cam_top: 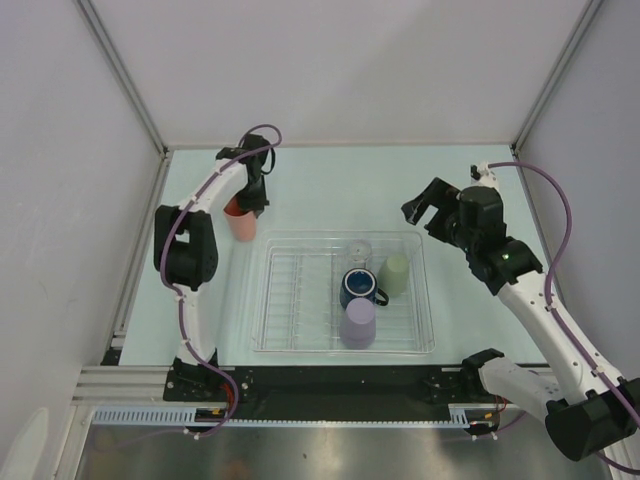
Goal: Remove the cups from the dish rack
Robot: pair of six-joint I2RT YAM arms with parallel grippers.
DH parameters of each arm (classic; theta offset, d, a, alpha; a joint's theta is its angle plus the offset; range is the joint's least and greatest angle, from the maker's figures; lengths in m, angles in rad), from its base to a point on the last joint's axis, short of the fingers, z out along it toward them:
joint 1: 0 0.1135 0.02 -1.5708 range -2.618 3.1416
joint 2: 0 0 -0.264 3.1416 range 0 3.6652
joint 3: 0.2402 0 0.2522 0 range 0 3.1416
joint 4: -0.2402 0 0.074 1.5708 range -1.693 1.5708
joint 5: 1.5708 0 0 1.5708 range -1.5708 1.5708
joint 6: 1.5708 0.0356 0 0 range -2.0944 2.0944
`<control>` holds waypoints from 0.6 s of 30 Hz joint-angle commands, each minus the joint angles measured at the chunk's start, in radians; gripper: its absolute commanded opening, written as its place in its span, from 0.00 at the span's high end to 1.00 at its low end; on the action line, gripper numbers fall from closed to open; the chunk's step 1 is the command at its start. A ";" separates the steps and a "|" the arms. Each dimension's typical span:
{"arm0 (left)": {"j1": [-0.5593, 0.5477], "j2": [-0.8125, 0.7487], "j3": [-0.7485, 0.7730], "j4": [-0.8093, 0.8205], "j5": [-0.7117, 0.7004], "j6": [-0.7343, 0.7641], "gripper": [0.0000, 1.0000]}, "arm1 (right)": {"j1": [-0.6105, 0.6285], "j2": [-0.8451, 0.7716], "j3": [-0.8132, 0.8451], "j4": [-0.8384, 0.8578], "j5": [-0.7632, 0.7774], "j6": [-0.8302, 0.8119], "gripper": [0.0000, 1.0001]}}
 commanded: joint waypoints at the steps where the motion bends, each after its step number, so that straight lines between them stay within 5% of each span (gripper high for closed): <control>1: 0.011 0.005 -0.049 0.058 0.040 0.000 1.00 | 0.005 0.002 -0.011 0.016 -0.009 -0.010 0.00; 4: 0.013 -0.001 -0.075 0.067 0.043 -0.006 0.96 | 0.008 0.000 -0.013 0.016 -0.005 -0.010 0.00; 7: 0.013 -0.015 -0.086 0.078 0.040 -0.007 0.77 | 0.007 0.002 -0.014 0.013 -0.004 -0.013 0.00; 11: 0.013 -0.070 -0.084 0.078 0.029 -0.012 0.32 | 0.008 0.005 -0.014 0.018 -0.008 -0.015 0.00; 18: 0.013 -0.193 -0.058 0.058 -0.042 -0.037 0.13 | 0.027 0.003 0.005 0.001 0.008 -0.026 0.00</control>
